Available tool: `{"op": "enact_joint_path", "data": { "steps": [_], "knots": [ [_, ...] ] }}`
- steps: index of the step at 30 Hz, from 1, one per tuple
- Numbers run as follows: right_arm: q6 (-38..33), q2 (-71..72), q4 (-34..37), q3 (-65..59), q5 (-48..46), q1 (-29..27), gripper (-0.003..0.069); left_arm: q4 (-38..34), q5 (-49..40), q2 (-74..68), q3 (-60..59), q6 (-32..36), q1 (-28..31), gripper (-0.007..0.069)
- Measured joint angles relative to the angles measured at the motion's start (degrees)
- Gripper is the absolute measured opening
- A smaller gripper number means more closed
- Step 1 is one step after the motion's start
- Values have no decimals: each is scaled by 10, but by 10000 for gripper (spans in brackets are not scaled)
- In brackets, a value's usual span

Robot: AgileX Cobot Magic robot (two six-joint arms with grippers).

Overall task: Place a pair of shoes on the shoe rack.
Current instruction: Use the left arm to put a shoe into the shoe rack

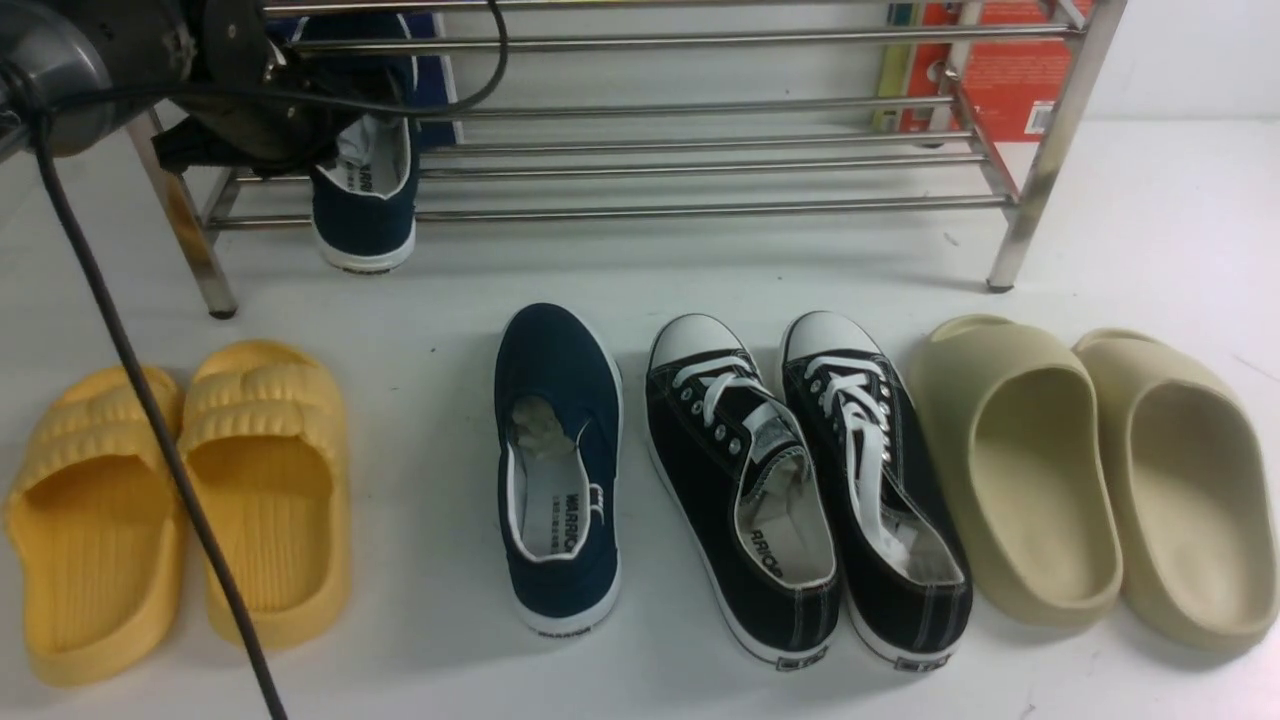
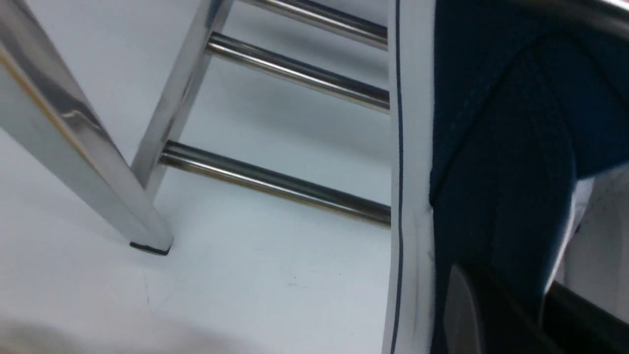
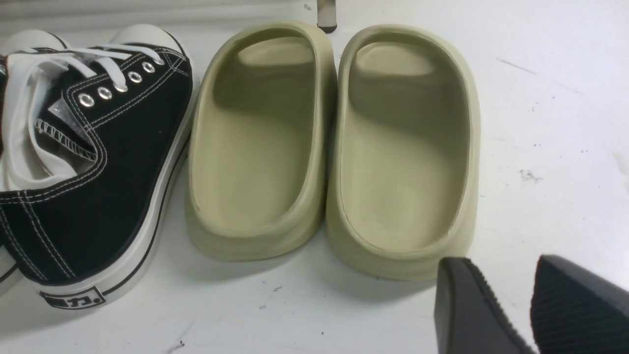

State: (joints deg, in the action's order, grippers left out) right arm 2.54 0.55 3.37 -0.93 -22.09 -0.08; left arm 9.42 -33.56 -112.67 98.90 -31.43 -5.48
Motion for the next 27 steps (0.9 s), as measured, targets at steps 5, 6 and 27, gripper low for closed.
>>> {"op": "enact_joint_path", "data": {
  "steps": [5,6,27],
  "knots": [
    [0,0,0,0,0,0,239,-4,23,0,0,0,0,22],
    [0,0,0,0,0,0,239,-4,26,0,0,0,0,22],
    [0,0,-1,0,0,0,239,-2,50,-16,0,0,0,63]
  ]
}}
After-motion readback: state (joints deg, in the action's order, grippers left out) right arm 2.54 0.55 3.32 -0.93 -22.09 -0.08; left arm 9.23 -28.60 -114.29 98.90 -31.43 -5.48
